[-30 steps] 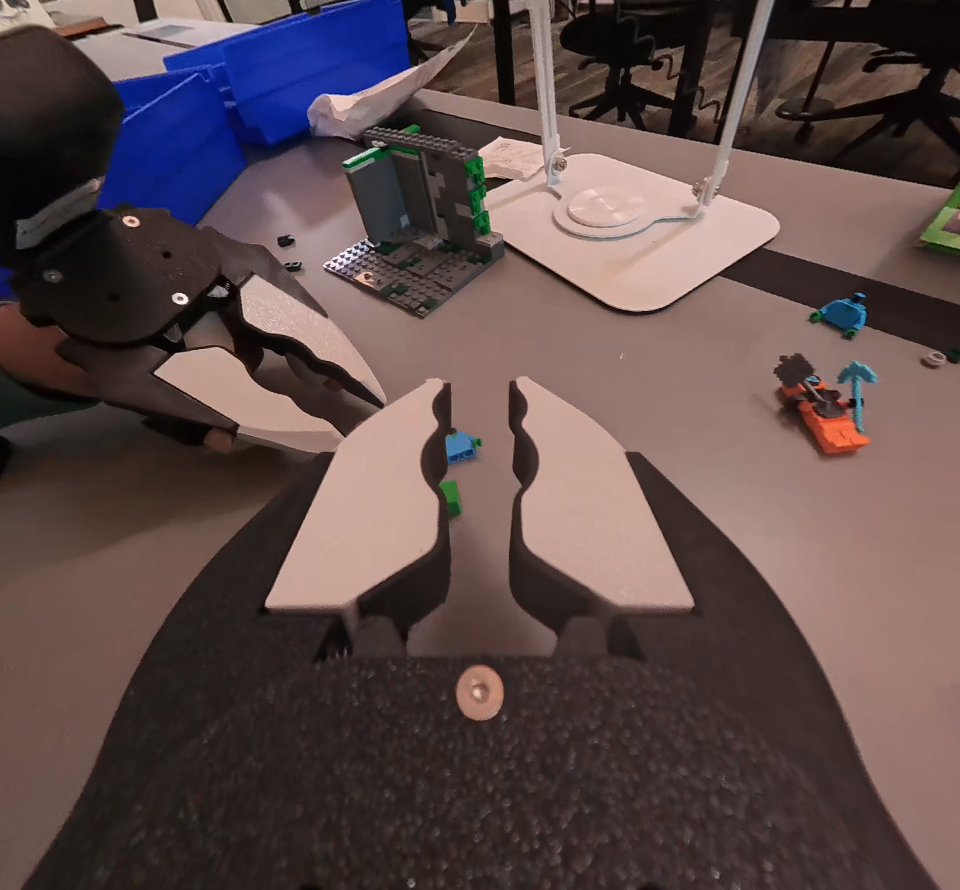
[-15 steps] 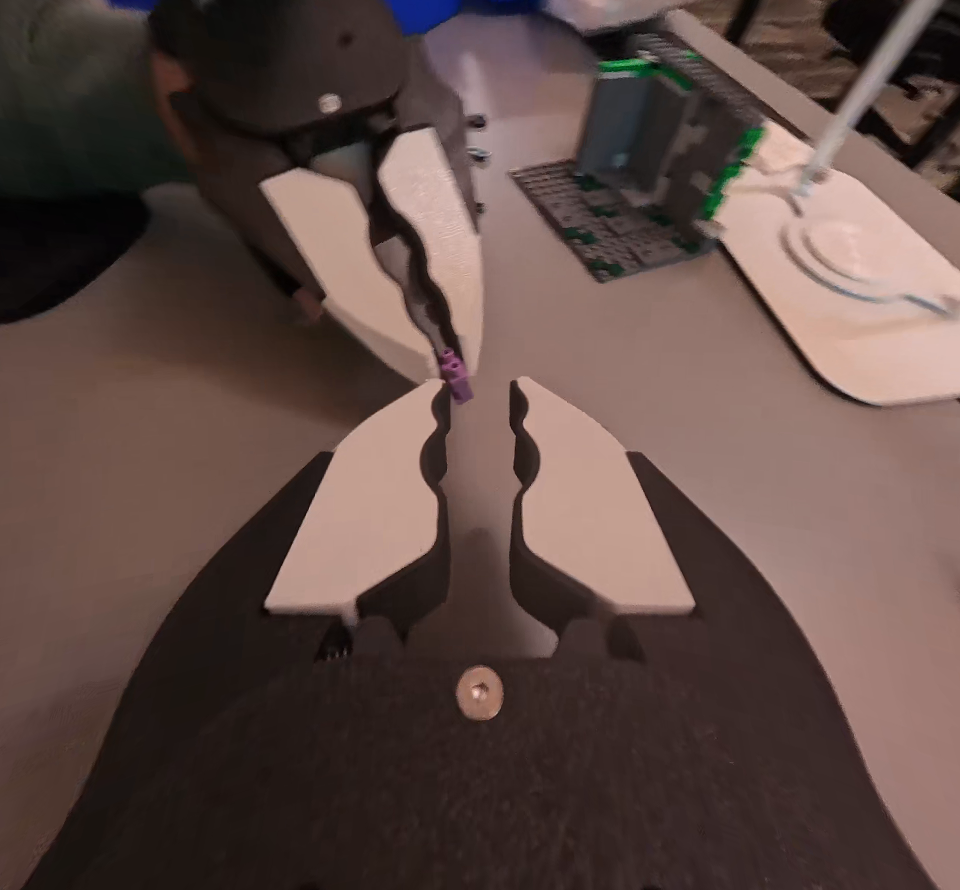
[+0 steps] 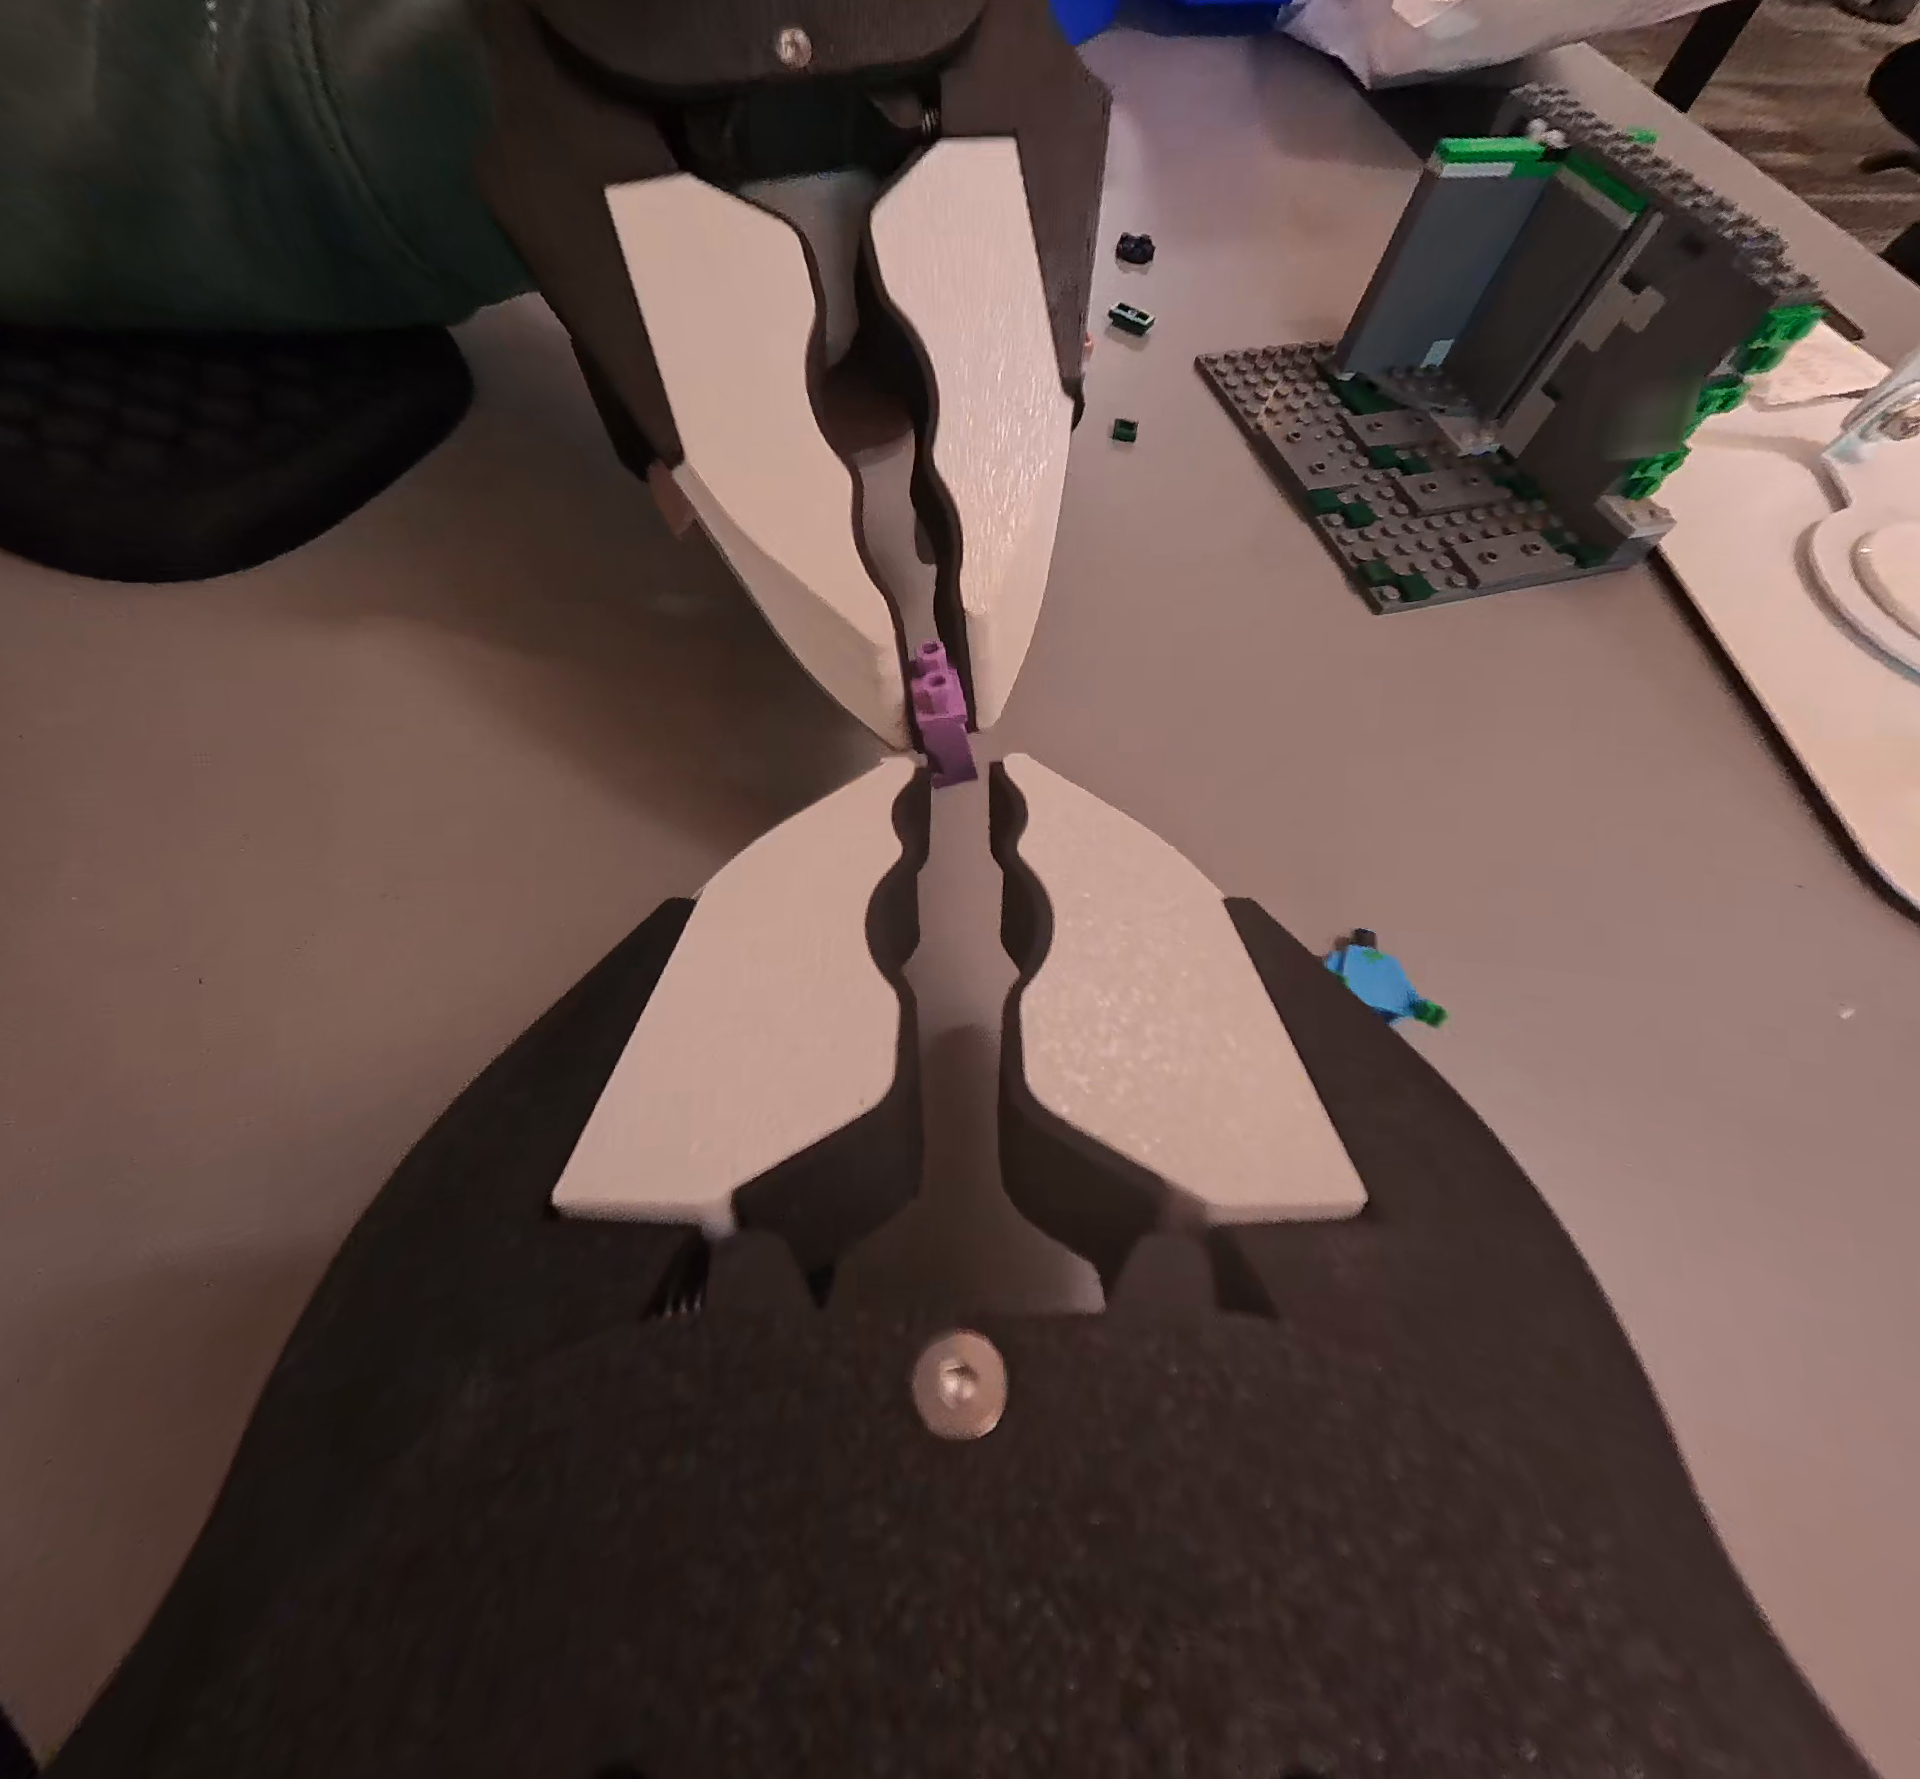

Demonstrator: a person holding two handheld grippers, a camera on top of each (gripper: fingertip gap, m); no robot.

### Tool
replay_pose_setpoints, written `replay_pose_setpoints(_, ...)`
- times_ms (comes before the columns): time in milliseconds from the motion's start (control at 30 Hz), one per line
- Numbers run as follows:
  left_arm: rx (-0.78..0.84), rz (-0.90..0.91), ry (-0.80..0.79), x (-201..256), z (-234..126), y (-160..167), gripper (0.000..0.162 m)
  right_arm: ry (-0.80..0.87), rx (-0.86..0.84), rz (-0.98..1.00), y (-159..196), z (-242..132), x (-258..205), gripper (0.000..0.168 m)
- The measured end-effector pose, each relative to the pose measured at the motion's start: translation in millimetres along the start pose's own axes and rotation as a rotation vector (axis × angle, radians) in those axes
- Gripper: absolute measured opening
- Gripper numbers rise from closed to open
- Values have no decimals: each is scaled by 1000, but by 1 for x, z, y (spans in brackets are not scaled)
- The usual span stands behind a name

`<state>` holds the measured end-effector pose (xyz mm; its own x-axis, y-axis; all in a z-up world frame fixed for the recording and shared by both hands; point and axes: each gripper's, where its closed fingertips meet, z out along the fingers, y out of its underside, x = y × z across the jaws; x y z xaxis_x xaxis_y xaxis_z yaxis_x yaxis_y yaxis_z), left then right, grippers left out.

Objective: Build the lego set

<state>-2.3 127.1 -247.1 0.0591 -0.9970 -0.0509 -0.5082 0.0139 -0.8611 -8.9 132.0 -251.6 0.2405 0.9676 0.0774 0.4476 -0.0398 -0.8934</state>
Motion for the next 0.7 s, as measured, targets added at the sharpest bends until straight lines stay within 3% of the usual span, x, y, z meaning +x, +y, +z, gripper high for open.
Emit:
replay_pose_setpoints(133,9,19,9,3,-2,-3,8,-21,5,12,-1,2,-4,8)
replay_pose_setpoints(400,22,55,-65,-4,-1,-8,8,-89,17,221,-4,-2,-1,7)
replay_pose_setpoints(600,8,41,-60,-4,0,-6,8,-71,15,190,-1,0,0,8)
replay_pose_setpoints(700,-26,-8,-54,-7,-2,1,8,-26,-2,154,0,-2,4,17)
